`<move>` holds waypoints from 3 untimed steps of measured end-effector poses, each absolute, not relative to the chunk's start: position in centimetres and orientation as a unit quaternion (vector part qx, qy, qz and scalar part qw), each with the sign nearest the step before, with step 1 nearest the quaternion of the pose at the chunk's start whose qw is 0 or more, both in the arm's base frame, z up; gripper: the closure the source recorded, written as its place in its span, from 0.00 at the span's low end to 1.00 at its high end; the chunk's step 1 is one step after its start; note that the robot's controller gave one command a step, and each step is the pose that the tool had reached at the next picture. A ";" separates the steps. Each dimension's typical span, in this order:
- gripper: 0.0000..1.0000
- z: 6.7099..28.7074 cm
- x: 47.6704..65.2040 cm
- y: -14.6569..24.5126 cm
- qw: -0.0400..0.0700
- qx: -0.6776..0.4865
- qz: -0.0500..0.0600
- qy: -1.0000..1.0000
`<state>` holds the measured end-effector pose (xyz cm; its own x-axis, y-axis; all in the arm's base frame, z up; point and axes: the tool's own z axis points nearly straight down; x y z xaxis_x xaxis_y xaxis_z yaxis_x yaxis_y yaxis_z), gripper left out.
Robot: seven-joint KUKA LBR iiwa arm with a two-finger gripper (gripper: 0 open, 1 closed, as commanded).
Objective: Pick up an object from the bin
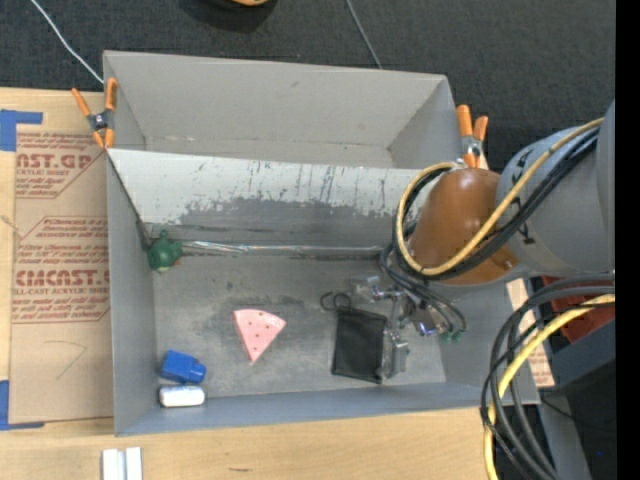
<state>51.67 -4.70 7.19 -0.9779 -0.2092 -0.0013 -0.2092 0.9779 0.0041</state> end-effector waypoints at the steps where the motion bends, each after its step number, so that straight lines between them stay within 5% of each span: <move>1: 0.00 7.0 50.1 -2.9 0.003 -0.173 0.000 0.985; 2: 1.00 7.0 50.3 -0.2 0.002 -0.450 0.003 0.893; 3: 1.00 7.0 50.3 -0.3 0.002 -0.450 0.002 0.893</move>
Offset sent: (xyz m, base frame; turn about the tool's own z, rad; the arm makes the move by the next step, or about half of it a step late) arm -0.0139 0.0430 -0.0019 -0.7224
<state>50.28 -0.25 6.97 -0.5958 -0.8031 -0.0055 -0.8031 0.5958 0.0024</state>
